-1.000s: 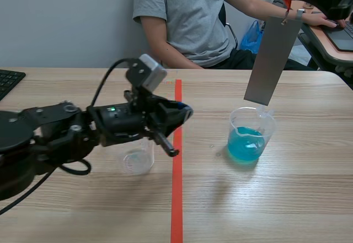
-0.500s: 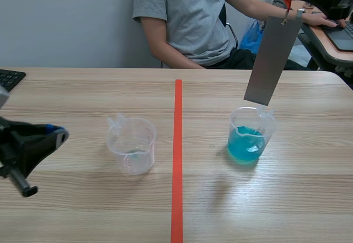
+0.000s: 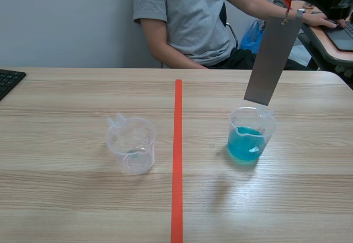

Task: Do the redox reaction experiment.
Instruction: 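Raise the plate and point at it, then lower the plate into the blue solution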

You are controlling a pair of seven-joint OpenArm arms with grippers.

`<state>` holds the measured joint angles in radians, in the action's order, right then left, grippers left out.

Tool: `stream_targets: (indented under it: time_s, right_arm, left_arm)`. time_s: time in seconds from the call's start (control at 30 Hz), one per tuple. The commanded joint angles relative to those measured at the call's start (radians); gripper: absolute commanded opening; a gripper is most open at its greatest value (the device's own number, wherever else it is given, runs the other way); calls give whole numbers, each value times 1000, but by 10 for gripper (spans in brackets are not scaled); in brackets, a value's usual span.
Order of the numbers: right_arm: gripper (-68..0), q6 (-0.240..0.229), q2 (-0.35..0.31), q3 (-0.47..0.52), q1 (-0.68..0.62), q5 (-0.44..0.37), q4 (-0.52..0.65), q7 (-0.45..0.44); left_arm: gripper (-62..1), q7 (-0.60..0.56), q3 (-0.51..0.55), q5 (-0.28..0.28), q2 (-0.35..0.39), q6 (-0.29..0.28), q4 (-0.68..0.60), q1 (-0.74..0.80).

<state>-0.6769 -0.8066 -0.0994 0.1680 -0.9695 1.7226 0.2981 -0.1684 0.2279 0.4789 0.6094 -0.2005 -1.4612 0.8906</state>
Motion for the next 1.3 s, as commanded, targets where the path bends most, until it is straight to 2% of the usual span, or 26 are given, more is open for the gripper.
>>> stream_targets:
  time_s: [0.0,0.13,0.4,0.8,1.27]
  right_arm:
    - [-664,3,-19,22,14,-11,16,-11]
    - [-664,3,-19,22,14,-11,16,-11]
    - [-664,3,-19,22,14,-11,16,-12]
    - [-664,3,-16,22,9,-9,15,-15]
    - [-664,-2,62,21,9,66,-40,-12]
  left_arm:
    - [-563,-15,-14,-19,-14,5,-5,-2]
    - [-563,-14,-14,-60,-63,7,-5,24]
    - [-563,-14,-14,-57,-132,4,-4,45]
    - [-563,-14,-14,-57,-135,4,-4,45]
    - [-563,-14,-14,-57,-135,4,-4,45]
